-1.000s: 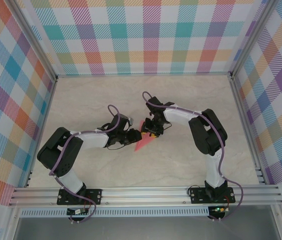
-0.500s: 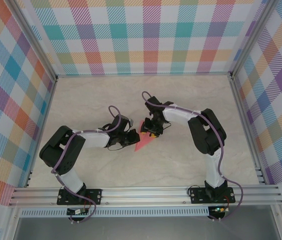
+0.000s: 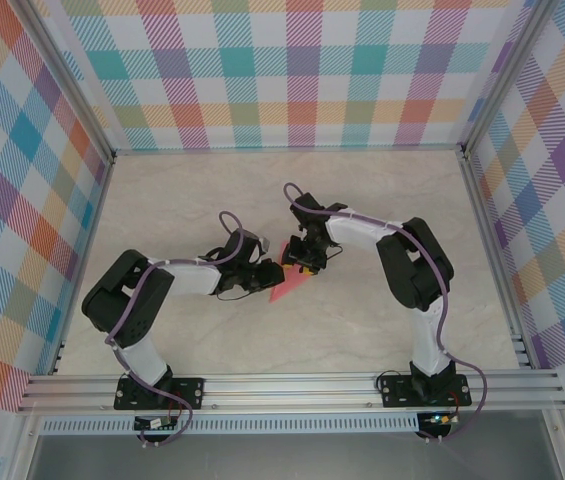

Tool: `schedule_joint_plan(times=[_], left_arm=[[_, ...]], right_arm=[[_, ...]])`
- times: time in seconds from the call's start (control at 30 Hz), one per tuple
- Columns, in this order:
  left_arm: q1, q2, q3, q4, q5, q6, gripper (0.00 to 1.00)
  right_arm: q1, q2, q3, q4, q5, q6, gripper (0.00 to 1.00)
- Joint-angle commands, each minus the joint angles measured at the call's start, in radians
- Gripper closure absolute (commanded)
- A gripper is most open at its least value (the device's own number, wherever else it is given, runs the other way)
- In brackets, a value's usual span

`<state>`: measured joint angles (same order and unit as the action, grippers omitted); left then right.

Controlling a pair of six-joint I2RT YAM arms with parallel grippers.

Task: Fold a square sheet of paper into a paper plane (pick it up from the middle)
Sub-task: Fourth fold the wing at the center of the table.

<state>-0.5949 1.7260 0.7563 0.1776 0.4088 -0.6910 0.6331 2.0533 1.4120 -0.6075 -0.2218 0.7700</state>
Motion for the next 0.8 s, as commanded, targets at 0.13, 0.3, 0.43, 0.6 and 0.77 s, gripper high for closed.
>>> schedule_joint_plan(times=[0.13, 0.3, 0.43, 0.6, 0.77], left_arm=[[0.001, 0.065, 0.018, 0.098, 0.085, -0.017, 0.81], [0.003, 0.065, 0.014, 0.137, 0.109, -0.024, 0.89], [0.004, 0.051, 0.002, 0.138, 0.106, -0.027, 0.91], [0.016, 0.031, -0.026, 0.165, 0.107, -0.049, 0.92], [0.024, 0.031, -0.041, 0.199, 0.127, -0.071, 0.92]], right_arm=[[-0.003, -0.01, -0.1, 0.038, 0.022, -0.01, 0.54], [-0.013, -0.078, -0.143, 0.091, -0.005, -0.015, 0.54], [-0.021, -0.128, -0.186, 0.139, -0.025, -0.021, 0.55], [-0.033, -0.159, -0.234, 0.221, -0.077, -0.026, 0.58], [-0.038, -0.194, -0.275, 0.302, -0.127, -0.031, 0.6]])
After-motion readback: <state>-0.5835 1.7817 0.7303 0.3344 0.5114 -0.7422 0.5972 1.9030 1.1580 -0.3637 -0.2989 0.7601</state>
